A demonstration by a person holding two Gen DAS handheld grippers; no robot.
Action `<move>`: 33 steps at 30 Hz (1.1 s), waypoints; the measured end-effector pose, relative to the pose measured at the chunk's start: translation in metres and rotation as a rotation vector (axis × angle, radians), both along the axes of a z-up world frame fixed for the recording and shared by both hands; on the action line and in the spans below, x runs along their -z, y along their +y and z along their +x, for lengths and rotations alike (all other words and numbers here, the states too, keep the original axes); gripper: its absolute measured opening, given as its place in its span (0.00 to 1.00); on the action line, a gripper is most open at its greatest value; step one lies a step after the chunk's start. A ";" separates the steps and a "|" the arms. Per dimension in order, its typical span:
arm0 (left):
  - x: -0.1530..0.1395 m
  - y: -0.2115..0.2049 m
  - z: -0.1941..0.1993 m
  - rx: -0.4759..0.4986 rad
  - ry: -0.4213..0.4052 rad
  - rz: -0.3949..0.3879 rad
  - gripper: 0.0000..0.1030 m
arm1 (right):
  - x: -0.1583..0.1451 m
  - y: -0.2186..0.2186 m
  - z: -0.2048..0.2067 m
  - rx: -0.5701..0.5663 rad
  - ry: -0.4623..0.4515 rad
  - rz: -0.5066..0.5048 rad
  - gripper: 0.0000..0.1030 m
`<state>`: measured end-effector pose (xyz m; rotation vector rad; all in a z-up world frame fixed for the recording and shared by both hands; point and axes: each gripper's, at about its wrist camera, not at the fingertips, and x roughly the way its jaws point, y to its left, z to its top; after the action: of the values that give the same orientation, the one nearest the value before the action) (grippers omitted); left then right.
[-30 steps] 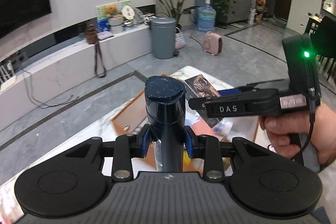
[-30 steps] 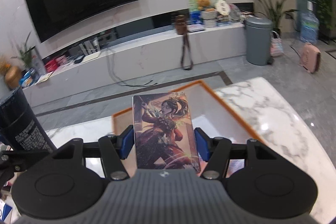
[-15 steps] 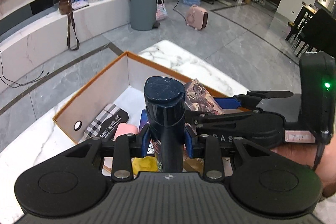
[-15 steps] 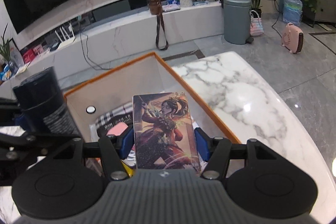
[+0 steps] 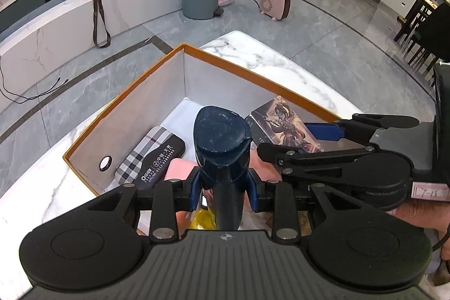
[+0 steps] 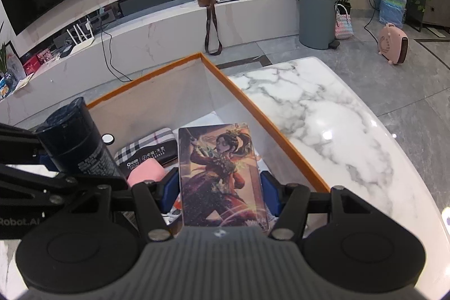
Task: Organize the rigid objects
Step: 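Lower and release the shampoo bottle with the left gripper while the right releases the illustrated box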
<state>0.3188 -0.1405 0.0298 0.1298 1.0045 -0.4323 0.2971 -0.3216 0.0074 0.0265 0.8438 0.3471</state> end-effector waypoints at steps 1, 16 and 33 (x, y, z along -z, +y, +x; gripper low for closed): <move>0.001 0.001 0.002 0.000 0.003 0.002 0.36 | 0.001 0.002 0.002 -0.002 -0.001 -0.004 0.60; 0.010 0.006 0.027 0.020 0.067 0.014 0.36 | 0.016 0.021 0.024 -0.004 0.036 -0.054 0.60; 0.023 0.003 0.059 -0.090 0.083 -0.024 0.42 | 0.024 0.026 0.030 -0.028 0.070 -0.082 0.61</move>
<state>0.3776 -0.1374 0.0068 0.0456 1.0822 -0.3695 0.3274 -0.2954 -0.0162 -0.0494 0.9280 0.3395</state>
